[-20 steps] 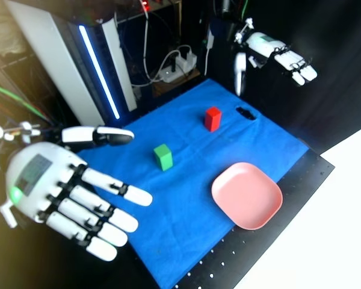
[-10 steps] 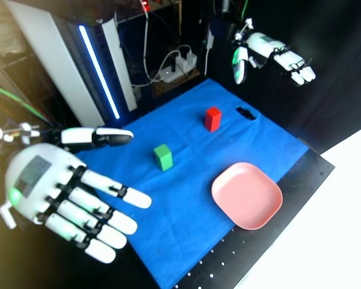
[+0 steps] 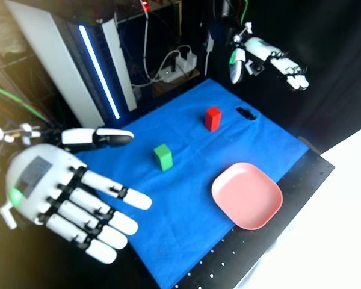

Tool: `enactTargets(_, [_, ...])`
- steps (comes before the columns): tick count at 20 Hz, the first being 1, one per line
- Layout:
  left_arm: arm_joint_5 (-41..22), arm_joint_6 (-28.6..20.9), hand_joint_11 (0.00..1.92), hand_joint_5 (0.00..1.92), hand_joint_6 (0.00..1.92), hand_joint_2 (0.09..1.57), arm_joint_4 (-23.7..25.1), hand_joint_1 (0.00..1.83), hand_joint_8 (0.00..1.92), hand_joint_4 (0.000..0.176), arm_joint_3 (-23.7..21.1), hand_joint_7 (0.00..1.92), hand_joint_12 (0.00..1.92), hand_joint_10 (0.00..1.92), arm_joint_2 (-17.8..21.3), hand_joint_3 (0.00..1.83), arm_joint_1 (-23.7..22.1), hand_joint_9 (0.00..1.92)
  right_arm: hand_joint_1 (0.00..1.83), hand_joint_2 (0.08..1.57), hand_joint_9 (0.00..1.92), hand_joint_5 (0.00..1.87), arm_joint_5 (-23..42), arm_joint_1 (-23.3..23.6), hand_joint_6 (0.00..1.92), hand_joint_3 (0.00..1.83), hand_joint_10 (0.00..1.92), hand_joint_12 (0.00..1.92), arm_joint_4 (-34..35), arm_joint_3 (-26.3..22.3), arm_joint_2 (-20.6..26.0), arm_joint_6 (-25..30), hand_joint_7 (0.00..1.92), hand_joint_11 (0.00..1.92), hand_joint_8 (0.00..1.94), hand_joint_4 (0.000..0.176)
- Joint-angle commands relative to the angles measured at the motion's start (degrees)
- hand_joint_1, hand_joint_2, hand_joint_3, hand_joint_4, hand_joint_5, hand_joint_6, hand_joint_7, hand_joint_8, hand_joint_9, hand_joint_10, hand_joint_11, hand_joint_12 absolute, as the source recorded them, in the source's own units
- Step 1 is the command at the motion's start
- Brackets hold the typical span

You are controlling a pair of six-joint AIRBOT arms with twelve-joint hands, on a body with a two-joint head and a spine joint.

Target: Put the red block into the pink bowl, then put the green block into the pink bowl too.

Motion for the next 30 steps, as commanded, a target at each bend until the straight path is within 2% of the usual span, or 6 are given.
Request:
enactTargets(1, [-7.23,-0.98,0.00,0.17,0.01,0.86,2.35,0.48,0.01,0.013,0.38,0.26,0.48,0.01,-0.35,0.00,-0.24,0.23,0.00,0.92,0.00,0.01,7.22,0.41,0.00,0.01,0.00,0.00,-0.48,0.57,-0.08,0.20,0.00,0.00,0.00,0.108])
enactTargets(5, [-6.38,-2.30,0.00,0.21,0.00,0.88,4.74,0.70,0.00,0.004,0.49,0.31,0.62,0.01,-1.66,0.00,-0.22,0.32,0.00,0.93,0.00,0.02,7.22,0.41,0.00,0.01,0.00,0.00,-0.49,0.83,-0.50,0.20,0.00,0.00,0.00,0.120])
enactTargets(9, [-4.77,-2.44,0.00,0.25,0.00,0.83,5.40,0.70,0.00,0.084,0.64,0.30,0.55,0.00,-3.32,0.00,-0.21,0.26,0.00,0.95,0.00,0.03,7.22,0.42,0.01,0.02,0.00,0.00,-0.49,0.94,-0.66,0.20,0.00,0.00,0.00,0.072])
enactTargets(14, [-6.11,-8.23,0.00,0.18,0.00,0.80,5.76,0.63,0.00,0.071,1.87,0.22,0.42,0.00,-5.08,0.00,0.62,0.19,0.00,0.96,0.00,0.00,7.23,0.42,0.00,0.01,0.00,0.00,-0.49,0.96,-0.77,0.21,0.00,0.00,0.00,0.061])
enactTargets(18, [-6.64,-9.73,0.02,0.22,0.01,0.74,6.63,0.64,0.01,0.097,1.69,0.23,0.32,0.00,-5.35,0.00,1.27,0.19,0.00,0.95,0.00,0.01,7.23,0.42,0.00,0.01,0.00,0.00,-0.47,1.11,-1.01,0.21,0.00,0.00,0.00,0.088])
enactTargets(30, [-4.98,-11.94,0.09,0.26,0.00,0.73,10.20,0.71,0.00,0.036,0.38,0.29,0.33,0.00,-6.24,0.00,2.69,0.25,0.00,0.94,0.00,0.01,7.23,0.43,0.00,0.00,0.00,0.00,-0.46,1.73,-1.90,0.21,0.00,0.00,0.00,0.088])
